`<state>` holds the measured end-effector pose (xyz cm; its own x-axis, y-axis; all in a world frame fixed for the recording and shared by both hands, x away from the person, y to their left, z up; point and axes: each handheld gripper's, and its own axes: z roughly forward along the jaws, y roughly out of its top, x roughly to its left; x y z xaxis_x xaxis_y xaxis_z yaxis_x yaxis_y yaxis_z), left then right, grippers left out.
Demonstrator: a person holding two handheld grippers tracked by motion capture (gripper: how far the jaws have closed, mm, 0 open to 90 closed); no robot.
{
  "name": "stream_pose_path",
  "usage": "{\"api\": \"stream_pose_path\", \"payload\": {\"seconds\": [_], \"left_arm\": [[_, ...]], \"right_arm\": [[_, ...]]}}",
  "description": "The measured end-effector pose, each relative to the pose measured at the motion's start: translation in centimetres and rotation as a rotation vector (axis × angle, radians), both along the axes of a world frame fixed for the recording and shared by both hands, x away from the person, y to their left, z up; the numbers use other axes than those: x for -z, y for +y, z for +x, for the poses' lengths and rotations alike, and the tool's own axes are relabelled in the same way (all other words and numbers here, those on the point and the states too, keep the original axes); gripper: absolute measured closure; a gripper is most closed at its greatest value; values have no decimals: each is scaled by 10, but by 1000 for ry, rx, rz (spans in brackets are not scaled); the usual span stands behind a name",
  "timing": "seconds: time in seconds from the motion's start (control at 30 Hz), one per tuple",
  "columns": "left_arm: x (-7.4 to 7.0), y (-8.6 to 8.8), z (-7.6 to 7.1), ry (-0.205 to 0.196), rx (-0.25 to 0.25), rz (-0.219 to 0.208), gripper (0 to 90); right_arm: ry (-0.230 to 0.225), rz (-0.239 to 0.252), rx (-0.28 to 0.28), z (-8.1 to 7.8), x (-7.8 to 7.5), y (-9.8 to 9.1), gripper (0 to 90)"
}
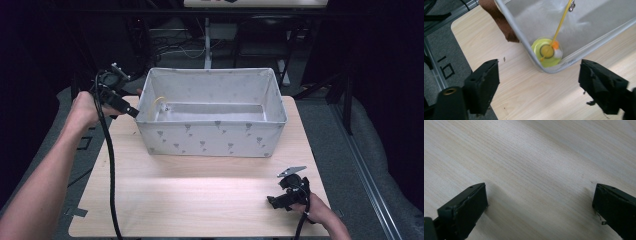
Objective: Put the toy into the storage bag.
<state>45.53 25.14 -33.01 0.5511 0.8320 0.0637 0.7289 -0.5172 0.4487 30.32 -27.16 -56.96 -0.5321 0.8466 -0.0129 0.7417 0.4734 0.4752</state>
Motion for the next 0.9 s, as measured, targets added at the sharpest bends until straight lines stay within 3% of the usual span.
{"api": "stream_pose_path", "payload": {"seconds": [0.07, 0.1, 0.33, 0.5, 0.73, 0.9], "left_arm": [[0, 3, -2, -4, 0, -15, 124], [0, 6, -8, -23, -5, -3, 110], [9, 14, -28, -46, -12, 5, 48], [29, 22, -49, -43, -20, 2, 3], [54, 29, -67, -42, -32, 14, 0], [88, 33, -85, -17, -38, 18, 0]], "right_arm": [[0, -1, 0, 0, 0, 0, 0], [0, 0, 0, 0, 0, 0, 0], [1, 1, 0, 0, 0, 0, 0], [4, 0, 1, 0, 0, 0, 0], [3, -1, 2, 0, 0, 0, 0], [2, 0, 1, 0, 0, 0, 0]]}}
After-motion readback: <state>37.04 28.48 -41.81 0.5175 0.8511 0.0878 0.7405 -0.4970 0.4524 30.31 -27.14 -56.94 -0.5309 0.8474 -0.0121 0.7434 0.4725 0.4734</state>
